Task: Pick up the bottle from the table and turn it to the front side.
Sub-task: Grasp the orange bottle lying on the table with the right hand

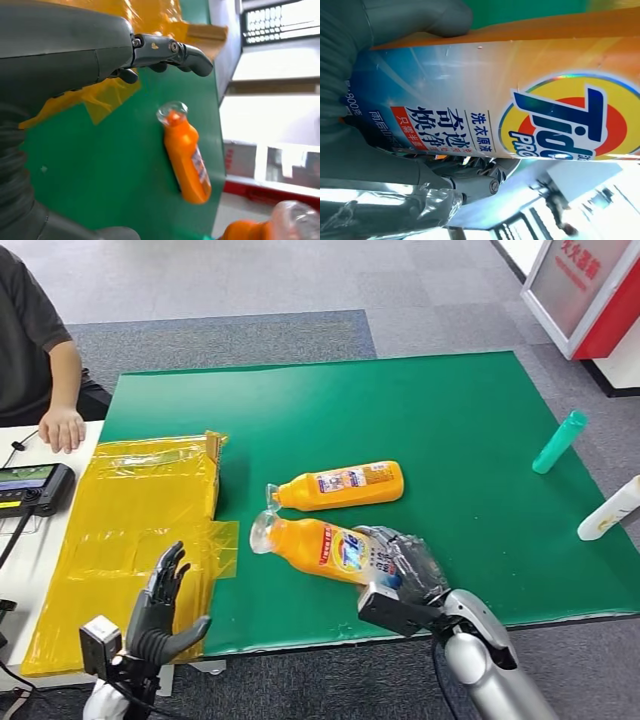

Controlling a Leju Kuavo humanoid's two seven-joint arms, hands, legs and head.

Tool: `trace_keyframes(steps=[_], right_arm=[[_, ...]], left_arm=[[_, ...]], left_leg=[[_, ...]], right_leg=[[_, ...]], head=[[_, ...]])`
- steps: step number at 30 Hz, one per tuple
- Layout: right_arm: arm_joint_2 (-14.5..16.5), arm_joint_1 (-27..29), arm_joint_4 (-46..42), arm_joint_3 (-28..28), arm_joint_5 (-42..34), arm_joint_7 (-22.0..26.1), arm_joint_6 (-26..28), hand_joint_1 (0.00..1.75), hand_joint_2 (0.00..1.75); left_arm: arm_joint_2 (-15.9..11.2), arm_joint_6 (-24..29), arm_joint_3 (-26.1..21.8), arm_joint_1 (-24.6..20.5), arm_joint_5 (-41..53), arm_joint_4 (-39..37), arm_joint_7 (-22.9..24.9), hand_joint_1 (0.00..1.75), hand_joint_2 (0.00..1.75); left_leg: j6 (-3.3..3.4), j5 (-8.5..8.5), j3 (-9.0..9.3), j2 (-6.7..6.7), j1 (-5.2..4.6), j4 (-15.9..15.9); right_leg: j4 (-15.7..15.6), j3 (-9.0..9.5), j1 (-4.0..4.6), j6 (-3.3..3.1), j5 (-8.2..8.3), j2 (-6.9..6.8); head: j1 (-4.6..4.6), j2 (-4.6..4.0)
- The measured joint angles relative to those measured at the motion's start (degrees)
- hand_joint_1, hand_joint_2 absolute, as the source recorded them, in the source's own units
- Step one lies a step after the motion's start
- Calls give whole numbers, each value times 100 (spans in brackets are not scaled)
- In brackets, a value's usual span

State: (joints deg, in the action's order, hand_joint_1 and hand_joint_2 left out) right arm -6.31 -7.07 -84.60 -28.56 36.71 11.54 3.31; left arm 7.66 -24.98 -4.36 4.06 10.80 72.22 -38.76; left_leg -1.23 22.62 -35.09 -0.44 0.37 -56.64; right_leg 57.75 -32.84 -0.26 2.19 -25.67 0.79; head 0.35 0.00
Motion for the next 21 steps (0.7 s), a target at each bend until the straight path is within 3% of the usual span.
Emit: trace_keyframes(steps=[4,13,21], right_arm=[[351,2,-1,19,-78,208,124,175,175],[610,5,61,61,-181,355,279,175,175],[1097,-6,490,-63,-63,817,854,175,175]], left_arm=[[-13,-62,291,-193,-57,57,16,0,175],[-81,-132,569,-255,-126,131,16,0,175],[-143,-605,1304,-639,-650,262,105,0,175]], left_leg=[[-2,-2,0,0,0,0],[-1,-2,-1,0,0,0],[-4,-5,0,0,0,0]], right_leg=[[0,0,1,0,1,0],[0,-2,1,0,0,0],[1,-1,1,-2,2,0]], head=[[-1,0],[0,0],[-1,0]])
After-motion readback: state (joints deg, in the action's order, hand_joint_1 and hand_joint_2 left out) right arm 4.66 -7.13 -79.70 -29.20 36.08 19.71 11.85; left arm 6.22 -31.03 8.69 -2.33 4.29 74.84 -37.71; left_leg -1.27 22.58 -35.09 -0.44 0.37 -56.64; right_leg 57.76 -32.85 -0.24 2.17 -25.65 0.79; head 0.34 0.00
